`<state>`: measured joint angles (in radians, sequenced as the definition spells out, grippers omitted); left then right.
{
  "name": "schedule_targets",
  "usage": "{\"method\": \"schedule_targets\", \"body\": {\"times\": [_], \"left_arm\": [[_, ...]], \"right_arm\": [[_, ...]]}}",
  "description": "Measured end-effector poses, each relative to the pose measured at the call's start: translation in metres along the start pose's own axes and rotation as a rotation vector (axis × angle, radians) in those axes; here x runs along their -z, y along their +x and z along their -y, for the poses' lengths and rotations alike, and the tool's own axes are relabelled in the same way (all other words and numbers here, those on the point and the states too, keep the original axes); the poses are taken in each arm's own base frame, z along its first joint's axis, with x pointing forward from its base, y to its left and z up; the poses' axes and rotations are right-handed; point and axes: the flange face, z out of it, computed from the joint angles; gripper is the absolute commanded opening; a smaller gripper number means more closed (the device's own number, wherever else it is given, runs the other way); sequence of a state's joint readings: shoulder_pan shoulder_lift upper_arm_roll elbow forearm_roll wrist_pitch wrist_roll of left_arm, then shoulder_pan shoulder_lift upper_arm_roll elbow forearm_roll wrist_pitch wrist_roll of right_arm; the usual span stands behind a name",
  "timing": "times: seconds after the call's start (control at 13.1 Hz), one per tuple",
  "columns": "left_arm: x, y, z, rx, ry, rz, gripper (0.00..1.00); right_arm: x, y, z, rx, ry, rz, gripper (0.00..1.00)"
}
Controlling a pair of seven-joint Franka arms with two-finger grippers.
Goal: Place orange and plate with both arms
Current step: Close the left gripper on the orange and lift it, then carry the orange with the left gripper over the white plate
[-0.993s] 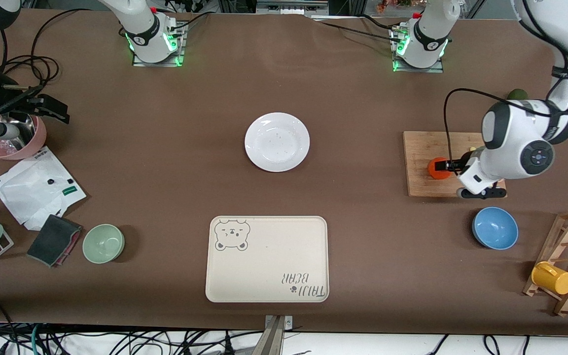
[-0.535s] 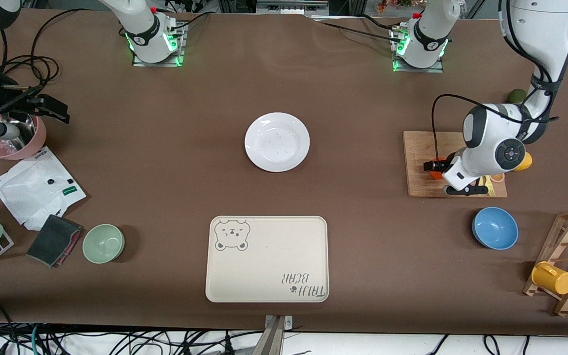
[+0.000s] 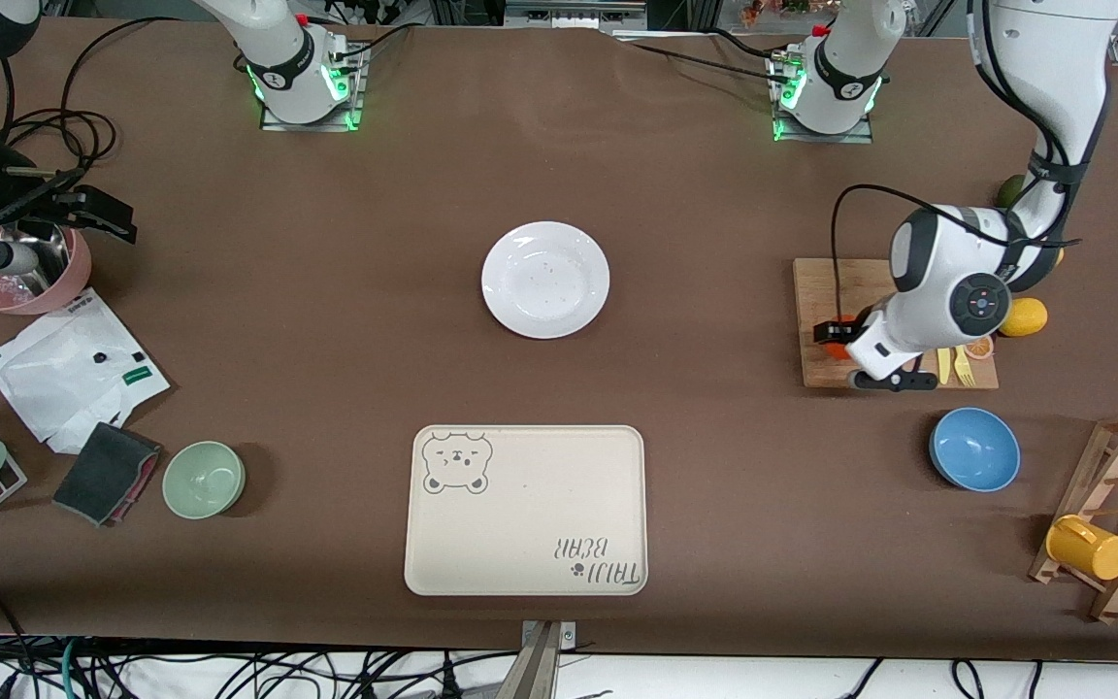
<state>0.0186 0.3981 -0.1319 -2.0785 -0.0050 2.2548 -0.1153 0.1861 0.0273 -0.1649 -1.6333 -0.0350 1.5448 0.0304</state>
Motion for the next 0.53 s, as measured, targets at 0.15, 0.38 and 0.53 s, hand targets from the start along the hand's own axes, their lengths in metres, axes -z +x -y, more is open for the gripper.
{"method": "schedule_targets", "body": {"times": [0.15, 0.38, 0.53], "left_arm": [[0.016, -0.001, -0.056, 0.026, -0.02, -0.019, 0.06], [0.034, -0.018, -0.144, 0.095, -0.06, -0.038, 0.06], [0.039, -0.034, -0.202, 0.172, -0.085, -0.036, 0.07]], "right_arm": [[0.0, 0.0, 0.0, 0.0, 0.0, 0.0, 1.0], [0.0, 0.0, 0.0, 0.001, 0.0, 0.0, 1.0], [0.0, 0.0, 0.0, 0.001, 0.0, 0.0, 1.0]]}}
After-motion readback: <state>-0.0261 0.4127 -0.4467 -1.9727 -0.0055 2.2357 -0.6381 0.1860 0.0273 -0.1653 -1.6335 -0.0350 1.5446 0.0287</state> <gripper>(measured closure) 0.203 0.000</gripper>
